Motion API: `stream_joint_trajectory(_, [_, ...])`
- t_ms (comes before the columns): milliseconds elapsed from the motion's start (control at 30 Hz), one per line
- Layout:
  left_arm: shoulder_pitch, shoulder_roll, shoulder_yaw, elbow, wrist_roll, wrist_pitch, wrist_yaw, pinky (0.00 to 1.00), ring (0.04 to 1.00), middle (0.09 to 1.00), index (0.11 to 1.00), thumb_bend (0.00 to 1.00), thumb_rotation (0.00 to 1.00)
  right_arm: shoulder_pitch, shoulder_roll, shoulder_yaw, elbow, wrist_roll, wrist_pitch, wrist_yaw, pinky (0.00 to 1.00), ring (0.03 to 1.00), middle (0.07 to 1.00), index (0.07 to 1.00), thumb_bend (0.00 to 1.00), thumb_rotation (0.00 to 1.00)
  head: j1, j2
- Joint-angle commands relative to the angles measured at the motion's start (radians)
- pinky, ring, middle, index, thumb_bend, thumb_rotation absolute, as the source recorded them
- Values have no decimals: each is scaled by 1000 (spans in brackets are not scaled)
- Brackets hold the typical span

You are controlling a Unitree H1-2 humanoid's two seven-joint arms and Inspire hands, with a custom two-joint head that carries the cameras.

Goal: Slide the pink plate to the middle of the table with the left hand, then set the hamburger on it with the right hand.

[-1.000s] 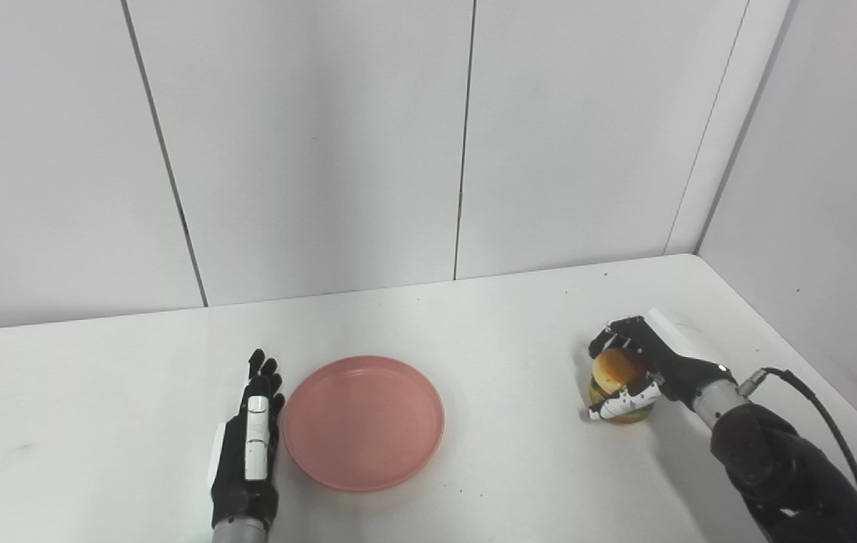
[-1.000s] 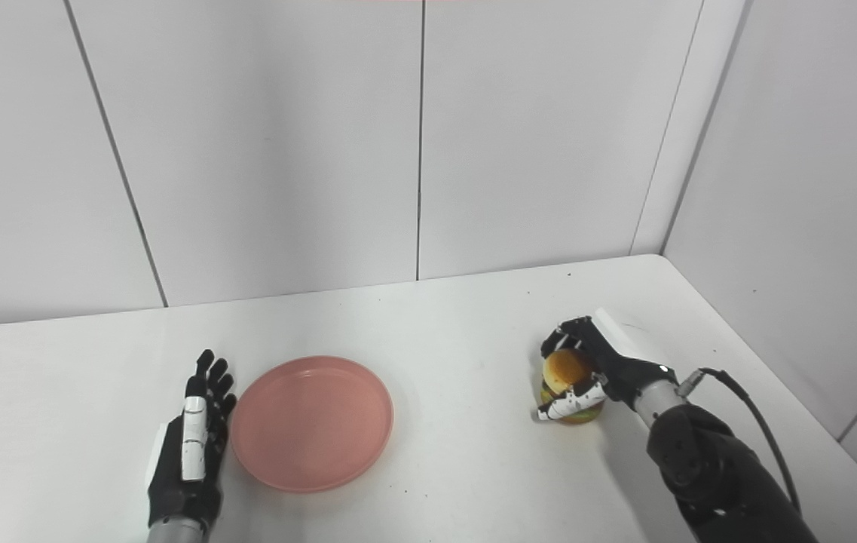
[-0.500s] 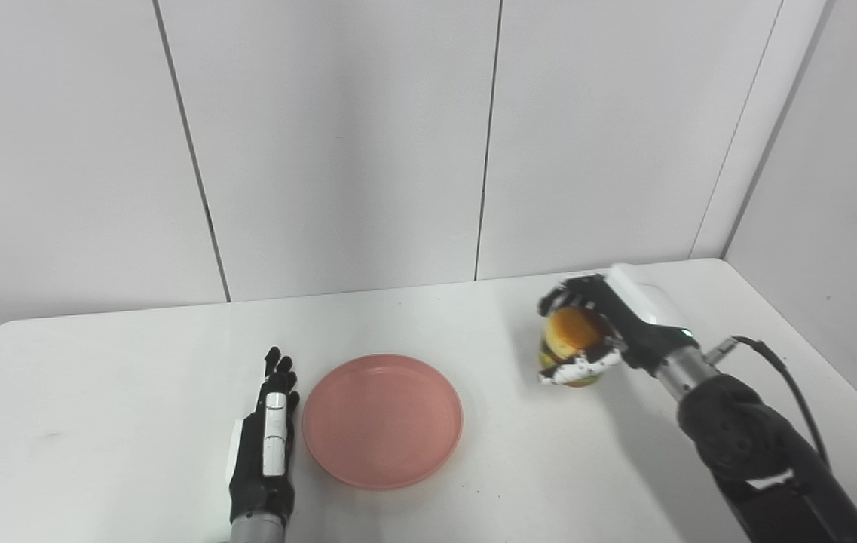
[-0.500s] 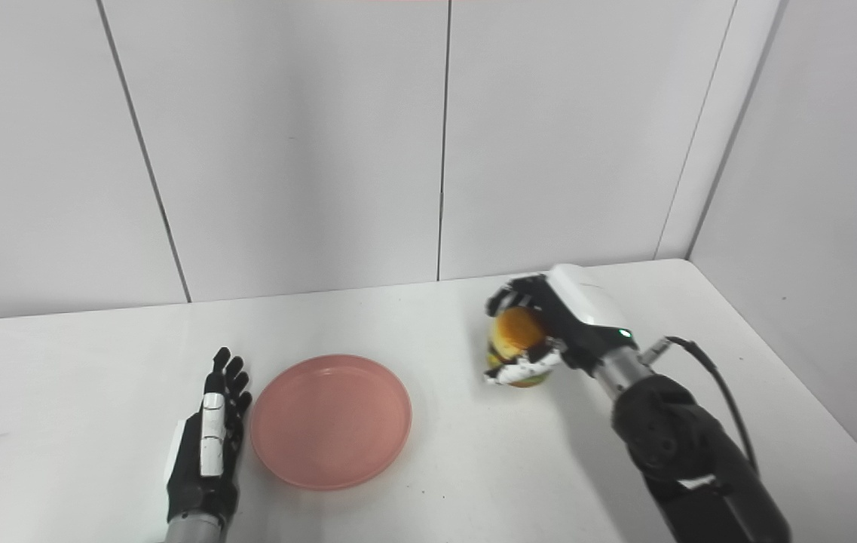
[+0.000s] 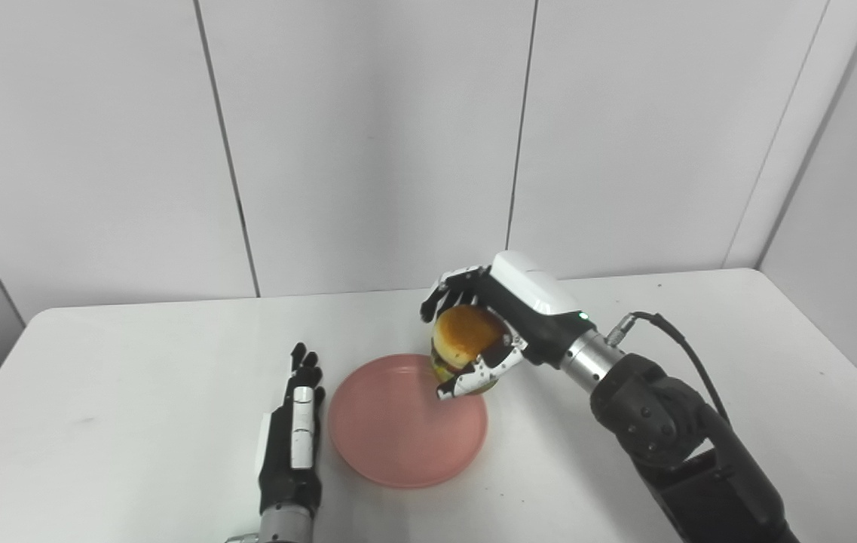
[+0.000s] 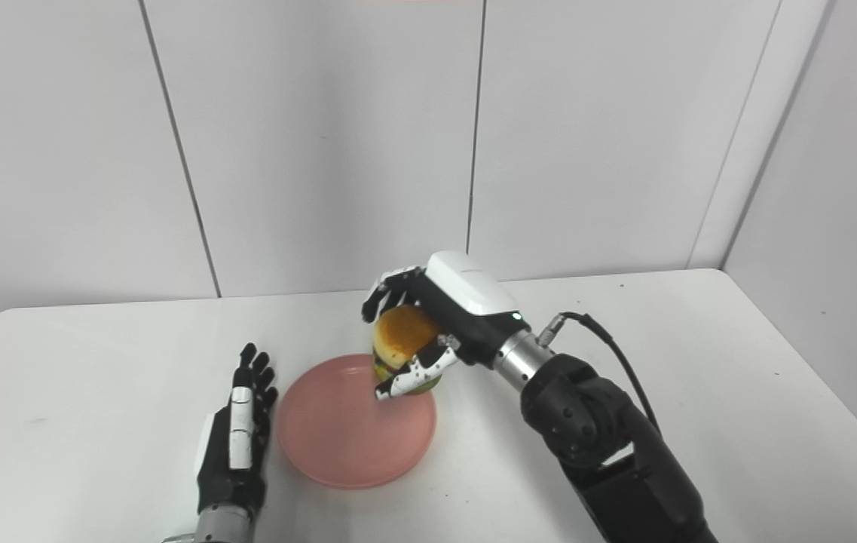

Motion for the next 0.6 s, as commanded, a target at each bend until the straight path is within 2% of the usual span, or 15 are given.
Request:
stream_joint_trajectory(0, [41,-29,-12,27,14,14,15,1000,1000,1000,1000,705,1000,-46,20,11,-35,-3,-8,16,238,307,408,505,516,0,0,0])
stream_joint_trajectory(67, [38,-27,-17,34,20,11,17,1000,1000,1000,1000,707,1000,-41,40,26,-25,-1,-17,24,241,312,408,506,516,0,12,0])
stream_joint_trajectory(200, [36,-31,-22,41,21,5,19,1000,1000,1000,1000,729,1000,-37,64,59,65,-1,-98,11,268,332,420,513,515,0,28,0])
stream_joint_trajectory(567, [40,-22,-46,36,35,-4,27,1000,1000,1000,1000,738,1000,-55,85,110,223,-68,-153,-2,318,383,436,515,516,0,36,6])
